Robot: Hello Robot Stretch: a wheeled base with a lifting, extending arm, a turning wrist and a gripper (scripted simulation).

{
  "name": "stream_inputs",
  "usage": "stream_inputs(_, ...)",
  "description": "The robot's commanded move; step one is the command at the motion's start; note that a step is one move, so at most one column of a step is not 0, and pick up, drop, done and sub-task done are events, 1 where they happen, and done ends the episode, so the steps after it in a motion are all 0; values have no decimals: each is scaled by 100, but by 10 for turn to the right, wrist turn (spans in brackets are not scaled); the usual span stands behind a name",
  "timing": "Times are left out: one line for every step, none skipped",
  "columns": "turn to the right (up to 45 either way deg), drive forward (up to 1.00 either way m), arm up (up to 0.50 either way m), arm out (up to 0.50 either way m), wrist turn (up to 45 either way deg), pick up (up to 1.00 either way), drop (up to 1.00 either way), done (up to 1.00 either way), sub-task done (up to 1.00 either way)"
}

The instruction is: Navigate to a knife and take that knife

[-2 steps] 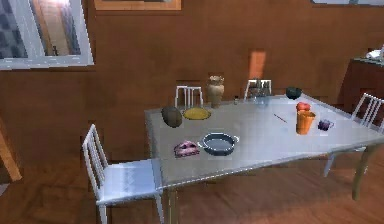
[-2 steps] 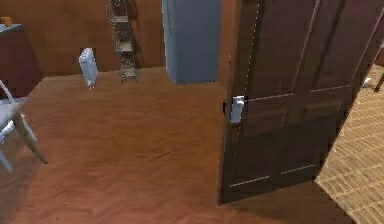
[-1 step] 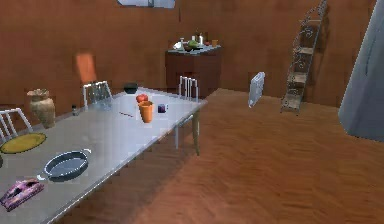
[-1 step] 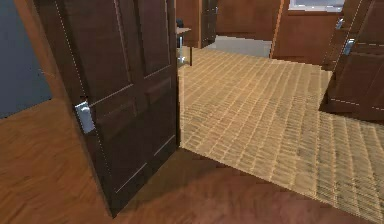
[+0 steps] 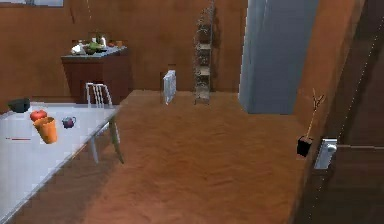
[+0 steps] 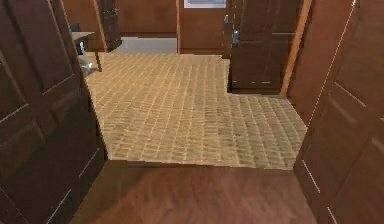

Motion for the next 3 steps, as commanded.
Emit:
stream_inputs(0, 100, 0, 0, 0, 0, 0, 0, 0)
stream_inputs(0, 95, 0, 0, 0, 0, 0, 0, 0)
stream_inputs(-390, 0, 0, 0, 0, 0, 0, 0, 0)
